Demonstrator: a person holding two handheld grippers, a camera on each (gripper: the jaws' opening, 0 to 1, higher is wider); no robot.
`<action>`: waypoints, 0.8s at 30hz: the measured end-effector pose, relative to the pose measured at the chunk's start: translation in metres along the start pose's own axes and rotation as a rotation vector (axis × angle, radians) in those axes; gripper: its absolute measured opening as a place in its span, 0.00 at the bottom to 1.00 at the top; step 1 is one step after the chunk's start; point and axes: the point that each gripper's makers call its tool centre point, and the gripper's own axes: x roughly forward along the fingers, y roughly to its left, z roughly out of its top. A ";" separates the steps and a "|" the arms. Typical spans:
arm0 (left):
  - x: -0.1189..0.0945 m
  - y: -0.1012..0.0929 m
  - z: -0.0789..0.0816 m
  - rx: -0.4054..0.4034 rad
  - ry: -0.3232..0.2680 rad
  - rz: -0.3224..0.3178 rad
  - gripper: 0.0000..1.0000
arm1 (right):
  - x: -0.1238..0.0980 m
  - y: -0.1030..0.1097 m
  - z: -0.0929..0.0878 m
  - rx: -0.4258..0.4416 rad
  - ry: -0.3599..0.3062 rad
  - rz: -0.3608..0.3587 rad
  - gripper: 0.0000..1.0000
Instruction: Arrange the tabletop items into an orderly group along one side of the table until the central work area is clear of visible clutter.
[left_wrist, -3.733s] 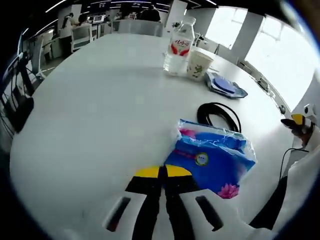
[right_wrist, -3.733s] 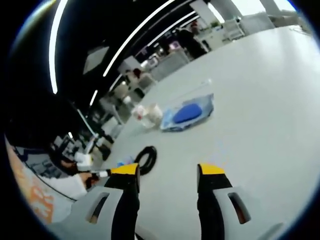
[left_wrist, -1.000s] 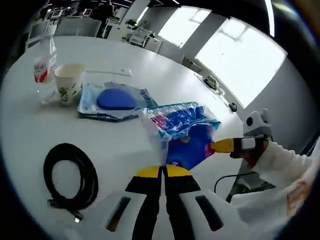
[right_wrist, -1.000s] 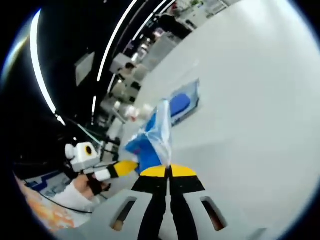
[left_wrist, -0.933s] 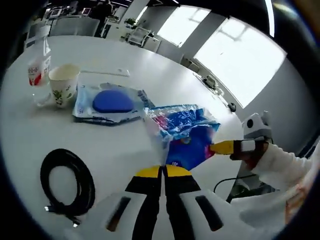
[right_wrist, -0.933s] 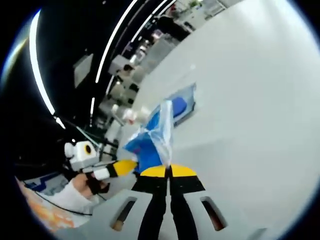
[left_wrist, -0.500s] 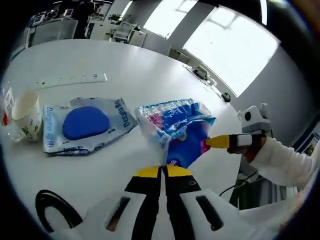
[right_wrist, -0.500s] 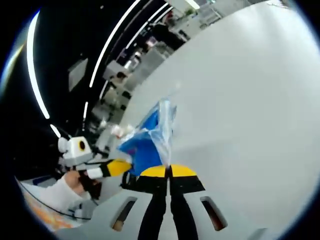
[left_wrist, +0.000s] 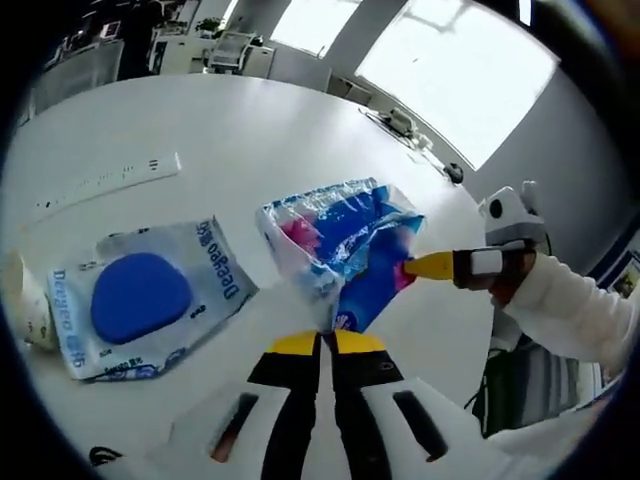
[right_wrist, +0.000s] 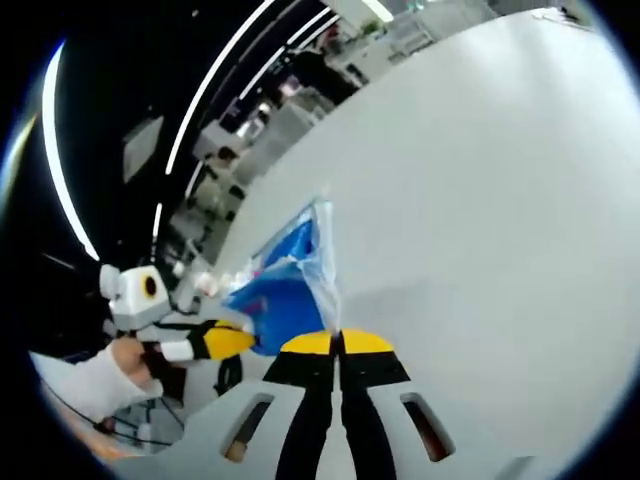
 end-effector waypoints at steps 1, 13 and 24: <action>0.004 0.002 0.002 -0.001 0.005 0.000 0.00 | 0.002 -0.003 0.002 0.001 0.000 -0.003 0.00; 0.044 0.022 0.013 0.005 0.095 0.033 0.01 | 0.033 -0.034 0.020 0.008 0.026 -0.033 0.00; 0.062 0.041 0.014 -0.109 0.139 0.117 0.01 | 0.053 -0.050 0.018 -0.007 0.065 -0.070 0.00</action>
